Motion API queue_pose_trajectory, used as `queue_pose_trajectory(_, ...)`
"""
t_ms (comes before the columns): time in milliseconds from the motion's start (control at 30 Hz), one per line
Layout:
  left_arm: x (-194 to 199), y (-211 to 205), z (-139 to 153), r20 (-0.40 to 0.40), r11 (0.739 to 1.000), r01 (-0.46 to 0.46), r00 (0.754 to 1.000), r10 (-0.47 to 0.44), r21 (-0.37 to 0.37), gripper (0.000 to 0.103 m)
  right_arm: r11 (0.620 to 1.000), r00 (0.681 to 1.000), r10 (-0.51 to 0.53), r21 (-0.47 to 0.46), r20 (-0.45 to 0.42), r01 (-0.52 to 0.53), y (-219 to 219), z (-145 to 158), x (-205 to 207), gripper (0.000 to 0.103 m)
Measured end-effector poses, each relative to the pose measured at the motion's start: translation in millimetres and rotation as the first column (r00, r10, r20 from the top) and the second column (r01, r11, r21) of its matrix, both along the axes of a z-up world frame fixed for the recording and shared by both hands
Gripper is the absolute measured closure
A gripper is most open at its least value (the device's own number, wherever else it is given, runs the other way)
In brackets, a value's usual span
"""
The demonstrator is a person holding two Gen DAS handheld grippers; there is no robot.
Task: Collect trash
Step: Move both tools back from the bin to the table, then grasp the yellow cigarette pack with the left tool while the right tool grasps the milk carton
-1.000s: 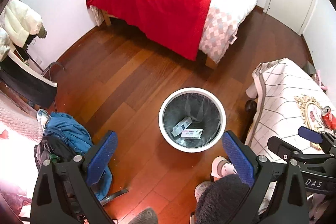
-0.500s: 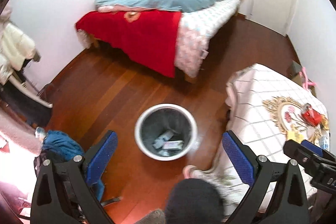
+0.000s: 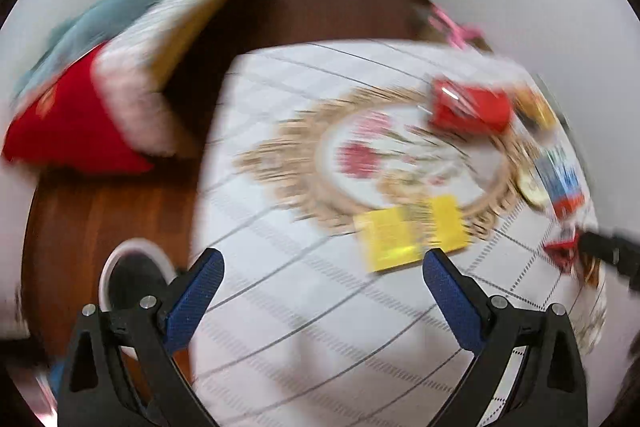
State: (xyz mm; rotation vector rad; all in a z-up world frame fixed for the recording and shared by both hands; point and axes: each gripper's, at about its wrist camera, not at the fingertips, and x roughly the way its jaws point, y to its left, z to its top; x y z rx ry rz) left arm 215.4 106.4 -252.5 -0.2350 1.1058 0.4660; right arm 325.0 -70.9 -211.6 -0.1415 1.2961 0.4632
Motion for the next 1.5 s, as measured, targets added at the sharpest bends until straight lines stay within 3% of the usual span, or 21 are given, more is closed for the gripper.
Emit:
queue_pose_trajectory(67,34.2,-17.6,-19.2,-0.061,0.993,0.117,0.991,-0.116,0.017,0.002,0.998,0.999,-0.034,-0.048,-0.016,0.034,-20.6,-15.9,32.5,0.0)
queue_pose_trajectory(133,58.9,-32.9,-35.5,-0.122,0.971,0.236,0.965,-0.231,0.028,0.002,0.994,0.998,-0.058,-0.096,-0.027,0.055,-33.0,-33.6,60.5,0.0)
queue_pose_trajectory(200,74.1,-45.0,-48.4,-0.177,0.938,0.344,0.927,-0.332,0.041,0.002,0.988,0.997,-0.069,-0.142,-0.035,0.064,-40.6,-49.7,82.2,0.0)
queue_pose_trajectory(367,92.5,-64.2,-77.2,-0.318,0.818,0.575,0.781,-0.537,0.032,0.002,0.984,0.997,-0.056,-0.173,-0.055,0.045,-50.2,-73.5,114.9,0.0)
queue_pose_trajectory(433,93.6,-63.1,-80.4,-0.327,0.802,0.597,0.761,-0.56,0.016,0.002,0.985,0.997,-0.04,-0.17,-0.064,0.029,-46.1,-79.8,122.8,0.0)
queue_pose_trajectory(500,95.1,-58.7,-78.2,-0.302,0.81,0.587,0.769,-0.563,-0.017,0.017,0.986,0.998,-0.024,-0.165,-0.065,0.013,-40.1,-86.2,130.8,0.0)
queue_pose_trajectory(567,96.7,-52.8,-74.5,-0.264,0.833,0.547,0.794,-0.548,-0.087,0.03,0.988,0.998,-0.017,-0.152,-0.062,0.008,-36.5,-92.9,139.0,0.0)
queue_pose_trajectory(633,97.3,-49.0,-73.8,-0.263,0.859,0.505,0.82,-0.508,-0.084,0.031,0.989,0.999,-0.014,-0.148,-0.048,0.007,-31.4,-97.0,145.0,0.0)
queue_pose_trajectory(700,98.4,-45.1,-72.5,-0.257,0.896,0.435,0.859,-0.443,-0.089,0.031,0.987,0.999,-0.011,-0.158,-0.033,0.006,-27.1,-101.4,149.2,0.009)
queue_pose_trajectory(733,97.4,-41.5,-72.3,-0.257,0.914,0.394,0.878,-0.404,-0.093,0.031,0.987,0.999,-0.013,-0.158,-0.031,0.008,-25.7,-103.7,150.3,0.029)
queue_pose_trajectory(800,96.3,-25.7,-69.6,-0.243,0.96,0.257,0.929,-0.278,-0.115,0.031,0.985,1.0,-0.019,-0.171,-0.015,0.016,-25.5,-103.2,148.9,0.049)
queue_pose_trajectory(867,93.8,-11.5,-66.8,-0.2,0.978,0.139,0.965,-0.169,-0.159,0.031,0.987,0.999,-0.031,-0.156,-0.038,0.025,-30.1,-103.1,145.5,0.05)
queue_pose_trajectory(933,90.5,-1.8,-66.5,-0.163,0.974,0.083,0.979,-0.119,-0.211,0.031,0.989,0.997,-0.033,-0.145,-0.075,0.022,-34.9,-102.3,138.9,0.05)
queue_pose_trajectory(1000,89.0,0.7,-69.5,-0.156,0.967,0.097,0.978,-0.136,-0.234,0.031,0.991,0.994,-0.024,-0.136,-0.111,0.009,-39.2,-100.4,127.5,0.049)
queue_pose_trajectory(1067,86.6,-4.9,-69.5,-0.158,0.963,0.17,0.966,-0.205,-0.209,0.03,0.994,0.986,-0.016,-0.108,-0.163,-0.001,-44.2,-101.2,119.3,0.049)
queue_pose_trajectory(1133,86.2,-16.0,-71.3,-0.189,0.947,0.272,0.934,-0.302,-0.171,0.029,0.997,0.979,-0.014,-0.076,-0.205,-0.001,-47.7,-102.4,116.3,0.047)
queue_pose_trajectory(1233,82.1,-20.6,-74.5,-0.203,0.897,0.406,0.877,-0.436,-0.174,0.027,0.997,0.981,-0.019,-0.083,-0.194,0.003,-47.3,-102.8,117.4,0.043)
queue_pose_trajectory(1300,78.8,-20.3,-73.3,-0.215,0.883,0.436,0.858,-0.466,-0.175,0.026,0.995,0.982,-0.016,-0.101,-0.188,-0.004,-43.6,-103.8,118.8,0.043)
queue_pose_trajectory(1433,77.4,-17.6,-72.5,-0.195,0.892,0.417,0.874,-0.446,-0.175,0.031,0.988,0.988,0.012,-0.152,-0.157,-0.036,-30.5,-103.5,119.7,0.043)
queue_pose_trajectory(1500,75.6,-18.9,-69.6,-0.183,0.899,0.406,0.883,-0.433,-0.166,0.048,0.982,0.991,0.026,-0.18,-0.133,-0.05,-26.0,-103.2,118.2,0.047)
